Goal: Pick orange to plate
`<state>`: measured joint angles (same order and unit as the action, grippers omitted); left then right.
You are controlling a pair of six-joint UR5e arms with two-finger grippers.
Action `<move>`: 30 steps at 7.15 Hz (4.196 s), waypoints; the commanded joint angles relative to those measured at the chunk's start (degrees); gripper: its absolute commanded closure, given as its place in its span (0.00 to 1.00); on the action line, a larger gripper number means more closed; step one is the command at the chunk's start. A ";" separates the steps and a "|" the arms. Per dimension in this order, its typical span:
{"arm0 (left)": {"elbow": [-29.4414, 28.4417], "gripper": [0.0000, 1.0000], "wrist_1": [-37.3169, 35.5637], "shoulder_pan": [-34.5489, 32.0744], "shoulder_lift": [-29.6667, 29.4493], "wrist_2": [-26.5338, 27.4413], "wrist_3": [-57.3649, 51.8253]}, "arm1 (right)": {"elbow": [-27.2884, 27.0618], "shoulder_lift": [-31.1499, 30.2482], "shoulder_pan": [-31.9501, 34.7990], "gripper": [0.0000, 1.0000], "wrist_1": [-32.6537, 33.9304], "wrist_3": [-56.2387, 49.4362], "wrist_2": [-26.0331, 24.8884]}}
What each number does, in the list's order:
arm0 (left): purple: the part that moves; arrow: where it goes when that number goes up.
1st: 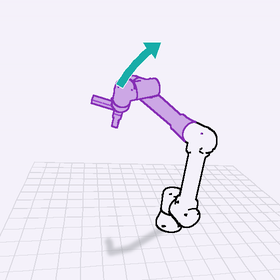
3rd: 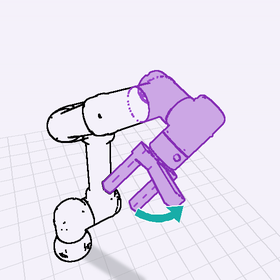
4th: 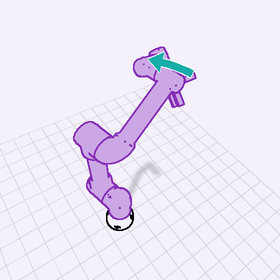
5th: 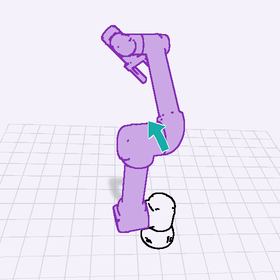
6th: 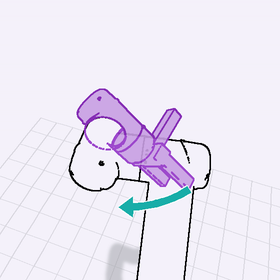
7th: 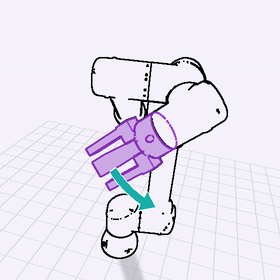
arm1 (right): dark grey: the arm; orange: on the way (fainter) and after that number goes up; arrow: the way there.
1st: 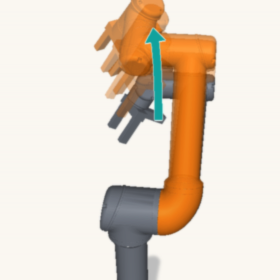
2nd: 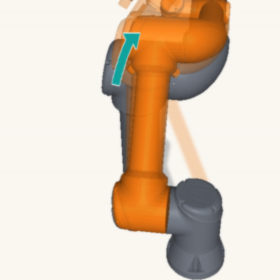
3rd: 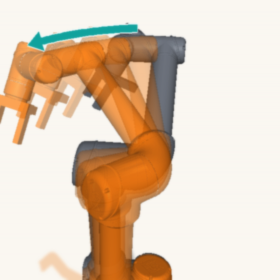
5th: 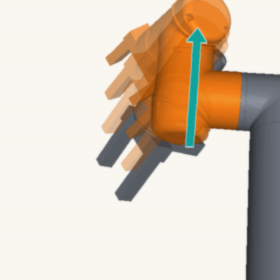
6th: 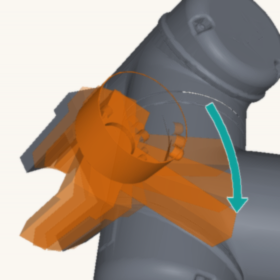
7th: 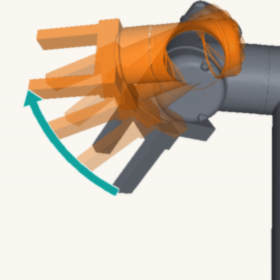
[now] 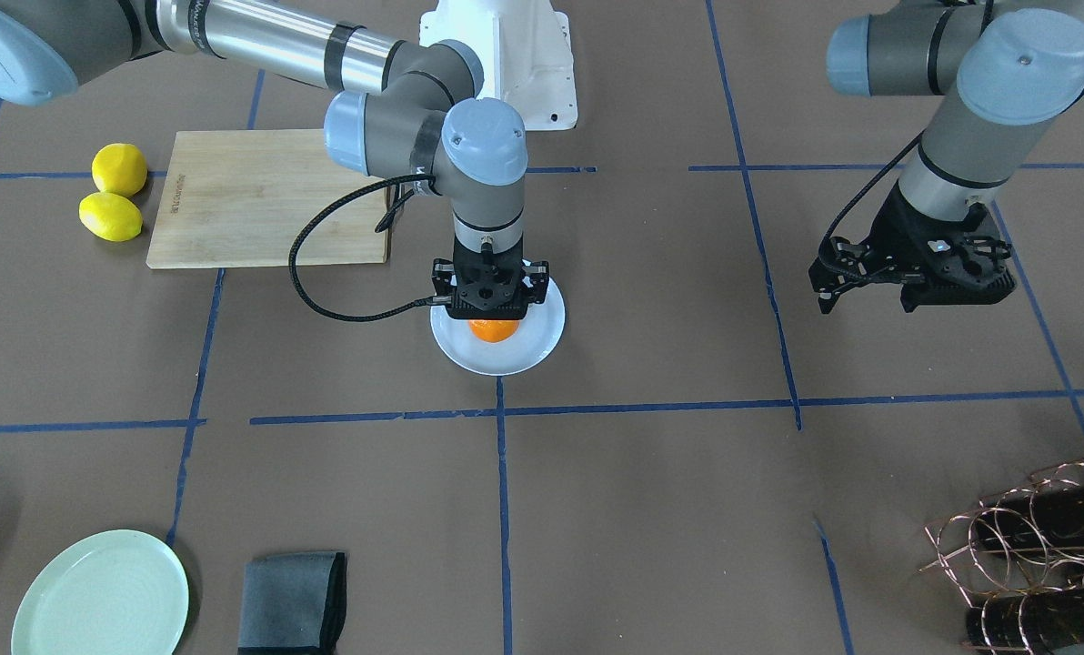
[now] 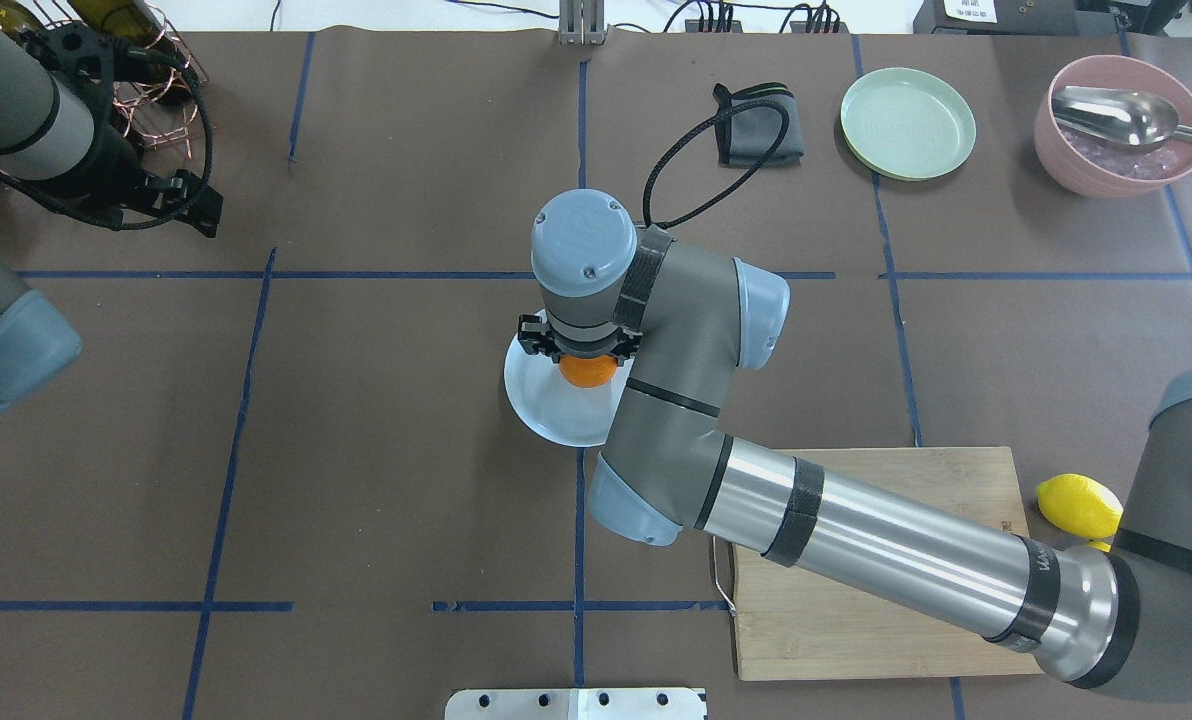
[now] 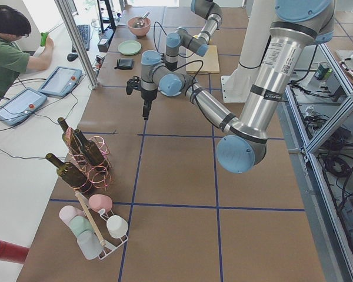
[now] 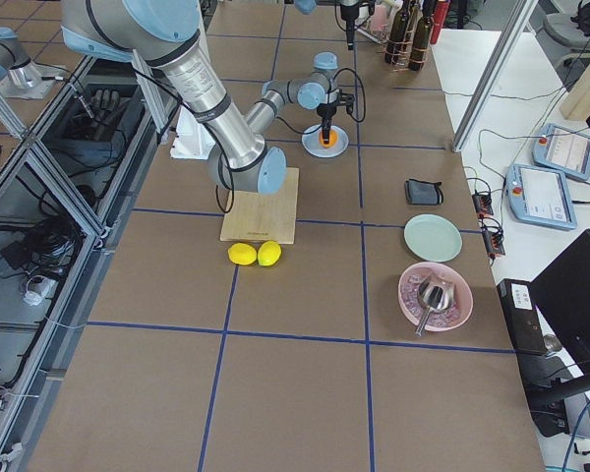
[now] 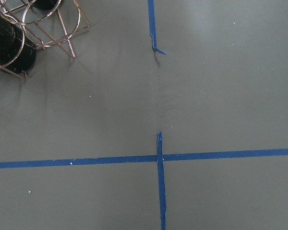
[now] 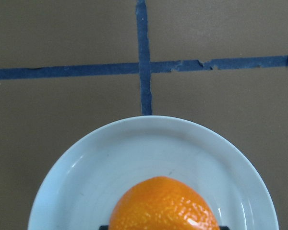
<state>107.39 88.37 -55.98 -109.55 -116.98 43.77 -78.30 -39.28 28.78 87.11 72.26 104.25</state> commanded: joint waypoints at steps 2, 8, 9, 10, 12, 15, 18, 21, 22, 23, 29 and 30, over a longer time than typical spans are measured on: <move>-0.07 0.00 0.05 0.00 0.04 0.00 -0.09 | -4.28 -0.18 2.14 0.00 0.51 -0.28 1.82; 0.46 0.00 0.31 -12.00 8.61 -12.34 -18.90 | -29.61 -18.87 23.65 0.00 15.54 -26.06 17.53; -0.15 0.00 0.31 -17.00 12.39 -15.78 -26.29 | -30.15 -22.82 28.31 0.00 15.55 -32.47 20.96; -0.59 0.00 0.22 -22.36 16.26 -16.60 -33.15 | -30.07 -26.95 33.23 0.00 15.55 -40.63 23.69; -7.25 0.00 -0.39 -30.56 19.01 -16.61 -43.64 | -27.97 -34.08 41.59 0.00 15.63 -57.33 25.21; -10.88 0.00 -0.48 -32.70 21.38 -16.78 -44.65 | -18.60 -38.84 51.25 0.00 15.02 -72.83 32.29; -10.80 0.00 -0.39 -32.79 23.41 -18.89 -44.38 | -15.22 -43.24 55.94 0.00 14.41 -76.75 34.44; -10.53 0.00 -0.39 -32.87 23.76 -19.60 -44.30 | -13.39 -45.00 58.14 0.00 10.21 -76.57 34.01; -10.53 0.00 -0.39 -32.87 23.77 -19.60 -44.30 | -10.15 -46.05 60.06 0.00 5.92 -76.57 34.00; -10.70 0.00 -0.31 -32.87 23.68 -19.60 -44.30 | -8.99 -47.46 60.26 0.00 1.61 -76.40 33.57; -10.97 0.00 -0.31 -32.79 23.59 -19.60 -44.30 | -8.97 -47.38 62.72 0.00 -0.01 -75.25 33.04; -11.06 0.00 -0.31 -32.79 23.68 -19.60 -44.30 | -9.06 -47.38 62.98 0.00 0.08 -75.17 33.12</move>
<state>96.41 88.06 -88.77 -85.94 -136.58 -0.53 -87.31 -86.72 91.45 87.12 -3.01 137.30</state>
